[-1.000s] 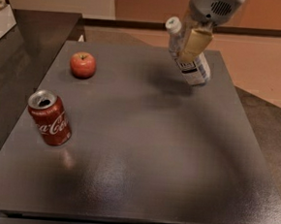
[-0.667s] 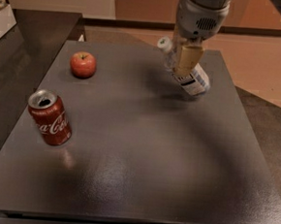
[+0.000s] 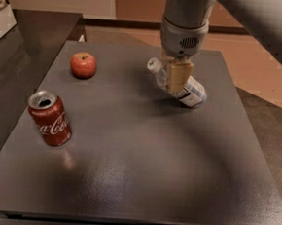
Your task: Knock blue plastic bottle over
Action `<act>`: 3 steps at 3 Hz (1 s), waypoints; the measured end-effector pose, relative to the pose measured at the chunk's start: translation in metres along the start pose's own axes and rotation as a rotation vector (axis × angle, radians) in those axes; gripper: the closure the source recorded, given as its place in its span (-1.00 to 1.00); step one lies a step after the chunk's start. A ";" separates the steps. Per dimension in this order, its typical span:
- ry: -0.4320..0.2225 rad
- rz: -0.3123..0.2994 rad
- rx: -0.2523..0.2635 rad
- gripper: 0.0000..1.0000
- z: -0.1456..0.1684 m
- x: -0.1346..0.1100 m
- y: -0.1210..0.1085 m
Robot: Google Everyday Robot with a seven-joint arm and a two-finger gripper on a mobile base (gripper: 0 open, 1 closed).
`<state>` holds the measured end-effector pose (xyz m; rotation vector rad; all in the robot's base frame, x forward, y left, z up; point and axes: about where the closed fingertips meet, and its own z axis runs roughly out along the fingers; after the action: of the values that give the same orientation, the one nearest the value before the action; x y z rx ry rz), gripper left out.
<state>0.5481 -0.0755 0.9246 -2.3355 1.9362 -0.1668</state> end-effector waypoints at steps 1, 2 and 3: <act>0.013 -0.025 -0.014 0.20 0.006 -0.006 0.003; 0.004 -0.026 0.007 -0.26 0.007 -0.009 -0.003; -0.003 -0.026 0.025 -0.73 0.007 -0.011 -0.007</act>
Offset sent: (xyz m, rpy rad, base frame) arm -0.0027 0.0051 -0.0063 -0.0177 0.0105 0.0210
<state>0.5538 -0.0636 0.9185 -2.3449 1.8919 -0.1884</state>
